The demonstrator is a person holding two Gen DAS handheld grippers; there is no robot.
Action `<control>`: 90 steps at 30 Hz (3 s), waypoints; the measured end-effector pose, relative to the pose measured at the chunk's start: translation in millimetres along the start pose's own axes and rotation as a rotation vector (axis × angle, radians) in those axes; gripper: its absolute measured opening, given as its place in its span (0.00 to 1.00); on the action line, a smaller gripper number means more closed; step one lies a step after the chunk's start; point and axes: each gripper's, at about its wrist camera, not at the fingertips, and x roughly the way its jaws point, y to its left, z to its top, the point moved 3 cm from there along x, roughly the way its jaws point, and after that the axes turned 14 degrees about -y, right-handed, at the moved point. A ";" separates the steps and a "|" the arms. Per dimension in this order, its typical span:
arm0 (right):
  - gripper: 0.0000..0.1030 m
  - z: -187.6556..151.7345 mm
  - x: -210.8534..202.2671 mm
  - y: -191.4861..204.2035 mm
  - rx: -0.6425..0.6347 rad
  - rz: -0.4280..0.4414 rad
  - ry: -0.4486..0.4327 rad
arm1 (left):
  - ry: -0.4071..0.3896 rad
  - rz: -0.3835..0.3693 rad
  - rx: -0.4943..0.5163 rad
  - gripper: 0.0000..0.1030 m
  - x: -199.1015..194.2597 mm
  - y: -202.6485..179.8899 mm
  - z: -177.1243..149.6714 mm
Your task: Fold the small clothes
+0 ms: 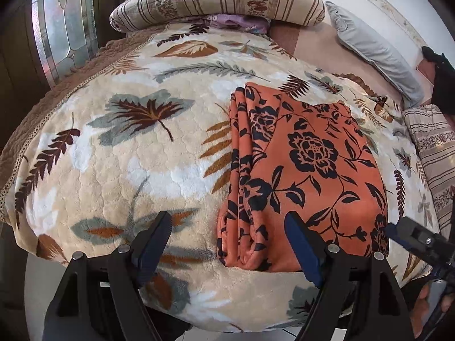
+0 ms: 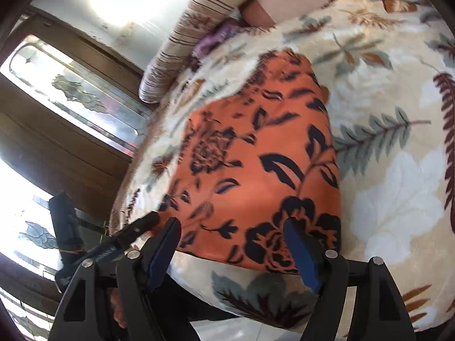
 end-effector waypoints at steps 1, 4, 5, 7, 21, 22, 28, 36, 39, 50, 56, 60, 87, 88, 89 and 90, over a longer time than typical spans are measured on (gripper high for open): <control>0.76 1.6 -0.1 1.8 -0.010 0.002 -0.011 | 0.000 -0.002 0.002 0.79 0.1 -1.2 -0.1; 0.78 -2.3 17.1 -17.3 0.052 -0.041 0.029 | 0.007 -0.004 0.013 0.79 3.0 -4.0 0.0; 0.78 -4.1 20.1 -23.4 0.092 -0.037 0.038 | 0.009 -0.006 0.013 0.79 2.9 -4.3 -0.3; 0.78 0.7 12.4 -19.0 0.109 -0.015 0.004 | 0.002 -0.011 0.013 0.79 1.9 -2.4 0.5; 0.78 64.7 25.8 -80.1 0.176 -0.032 -0.025 | 0.058 -0.248 -0.172 0.80 69.2 6.8 42.4; 0.78 66.1 35.2 -83.5 0.178 -0.031 -0.011 | 0.068 -0.261 -0.176 0.80 76.5 4.4 44.3; 0.43 59.8 84.9 -81.3 0.126 -0.011 0.123 | 0.138 -0.268 -0.125 0.59 107.3 -8.5 35.2; 0.32 104.9 48.0 -40.5 -0.089 -0.012 0.022 | 0.037 -0.318 -0.126 0.28 68.3 -24.4 65.0; 0.32 135.8 22.9 -53.1 -0.089 -0.024 -0.045 | -0.004 -0.368 -0.088 0.28 57.8 -25.9 81.4; 0.58 138.4 16.2 -207.7 0.199 -0.259 -0.081 | 0.274 -0.103 0.115 0.64 96.3 4.8 35.2; 0.60 153.9 -17.2 -153.0 0.068 -0.241 -0.222 | 0.175 -0.039 0.163 0.66 47.2 16.1 50.9; 0.77 156.7 -5.9 -116.4 -0.029 -0.163 -0.225 | 0.167 -0.018 0.204 0.67 36.2 14.8 43.1; 0.89 72.7 -191.7 3.0 -0.260 -0.281 -0.473 | -0.212 -0.078 0.318 1.00 -209.9 -82.4 48.9; 0.96 69.7 -196.4 9.9 -0.280 -0.288 -0.472 | -0.230 -0.056 0.329 1.00 -213.2 -82.9 46.0; 0.98 67.3 -196.3 12.8 -0.296 -0.300 -0.463 | -0.235 -0.034 0.339 1.00 -212.5 -82.5 43.5; 0.98 63.9 -194.2 13.7 -0.307 -0.311 -0.452 | -0.232 -0.009 0.348 1.00 -208.7 -79.9 39.7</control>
